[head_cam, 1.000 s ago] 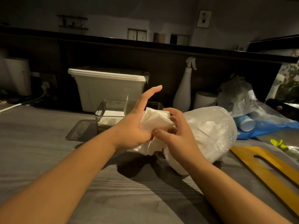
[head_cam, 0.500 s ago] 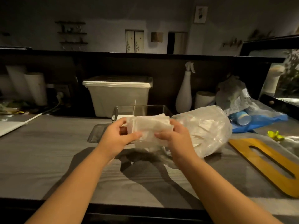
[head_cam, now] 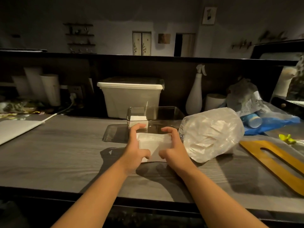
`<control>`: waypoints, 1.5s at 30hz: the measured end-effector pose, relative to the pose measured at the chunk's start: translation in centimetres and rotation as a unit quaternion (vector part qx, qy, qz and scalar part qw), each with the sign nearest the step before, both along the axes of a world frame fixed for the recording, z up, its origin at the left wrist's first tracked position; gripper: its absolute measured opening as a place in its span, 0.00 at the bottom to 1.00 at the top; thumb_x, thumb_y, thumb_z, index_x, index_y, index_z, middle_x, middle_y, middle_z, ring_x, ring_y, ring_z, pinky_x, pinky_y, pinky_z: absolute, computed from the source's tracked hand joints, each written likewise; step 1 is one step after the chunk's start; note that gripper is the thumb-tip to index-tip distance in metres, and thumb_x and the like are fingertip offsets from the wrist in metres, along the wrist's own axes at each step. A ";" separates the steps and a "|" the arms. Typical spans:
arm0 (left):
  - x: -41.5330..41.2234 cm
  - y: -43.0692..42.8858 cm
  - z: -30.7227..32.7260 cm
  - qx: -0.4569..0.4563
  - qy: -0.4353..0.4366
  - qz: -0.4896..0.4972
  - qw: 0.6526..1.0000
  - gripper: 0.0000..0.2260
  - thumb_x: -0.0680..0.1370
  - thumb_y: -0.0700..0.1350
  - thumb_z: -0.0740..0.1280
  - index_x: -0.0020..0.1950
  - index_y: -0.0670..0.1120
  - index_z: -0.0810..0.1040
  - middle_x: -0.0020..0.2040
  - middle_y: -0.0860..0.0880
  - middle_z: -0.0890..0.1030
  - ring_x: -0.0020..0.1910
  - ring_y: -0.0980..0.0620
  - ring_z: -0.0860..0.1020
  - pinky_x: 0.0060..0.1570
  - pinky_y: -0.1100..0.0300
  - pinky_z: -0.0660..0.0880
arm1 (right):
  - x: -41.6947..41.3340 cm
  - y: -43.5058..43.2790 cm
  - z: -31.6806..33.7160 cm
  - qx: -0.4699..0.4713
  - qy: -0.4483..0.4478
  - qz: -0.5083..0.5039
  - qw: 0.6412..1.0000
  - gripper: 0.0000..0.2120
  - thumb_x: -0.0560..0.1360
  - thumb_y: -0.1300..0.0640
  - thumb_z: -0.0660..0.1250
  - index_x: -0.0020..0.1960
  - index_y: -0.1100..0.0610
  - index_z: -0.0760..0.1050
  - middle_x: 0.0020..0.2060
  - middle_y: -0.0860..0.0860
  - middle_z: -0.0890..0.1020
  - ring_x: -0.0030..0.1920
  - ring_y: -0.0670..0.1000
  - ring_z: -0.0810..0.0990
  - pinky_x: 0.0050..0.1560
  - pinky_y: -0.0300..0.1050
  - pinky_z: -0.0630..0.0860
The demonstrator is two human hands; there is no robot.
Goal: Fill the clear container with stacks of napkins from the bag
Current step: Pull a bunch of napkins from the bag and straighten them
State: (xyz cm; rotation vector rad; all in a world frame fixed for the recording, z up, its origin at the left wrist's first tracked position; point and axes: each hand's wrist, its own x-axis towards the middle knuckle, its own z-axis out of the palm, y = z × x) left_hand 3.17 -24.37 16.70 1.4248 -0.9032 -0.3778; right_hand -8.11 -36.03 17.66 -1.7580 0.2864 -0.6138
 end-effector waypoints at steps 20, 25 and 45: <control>-0.4 -1.5 0.0 -0.021 -0.002 0.056 0.998 0.34 0.65 0.27 0.66 0.62 0.57 0.66 0.55 0.43 0.71 0.48 0.48 0.75 0.37 0.64 0.76 | 1.0 0.5 -0.5 0.024 -0.023 -0.056 0.998 0.33 0.60 0.65 0.66 0.63 0.48 0.67 0.54 0.50 0.73 0.54 0.52 0.76 0.46 0.42 0.77; -0.1 -1.4 0.0 -0.009 0.037 0.070 0.997 0.34 0.57 0.36 0.63 0.59 0.59 0.67 0.55 0.42 0.72 0.52 0.44 0.73 0.38 0.58 0.73 | 1.1 0.0 -0.7 0.034 -0.023 -0.062 0.997 0.31 0.66 0.72 0.65 0.63 0.47 0.66 0.55 0.51 0.72 0.55 0.51 0.75 0.48 0.42 0.77; -0.5 -2.2 0.0 -0.042 0.008 0.065 0.997 0.29 0.69 0.22 0.61 0.61 0.51 0.68 0.54 0.45 0.72 0.49 0.50 0.73 0.37 0.69 0.74 | 1.9 0.0 -0.5 0.039 -0.035 -0.046 0.998 0.30 0.65 0.72 0.64 0.59 0.46 0.68 0.56 0.52 0.74 0.54 0.53 0.77 0.51 0.51 0.81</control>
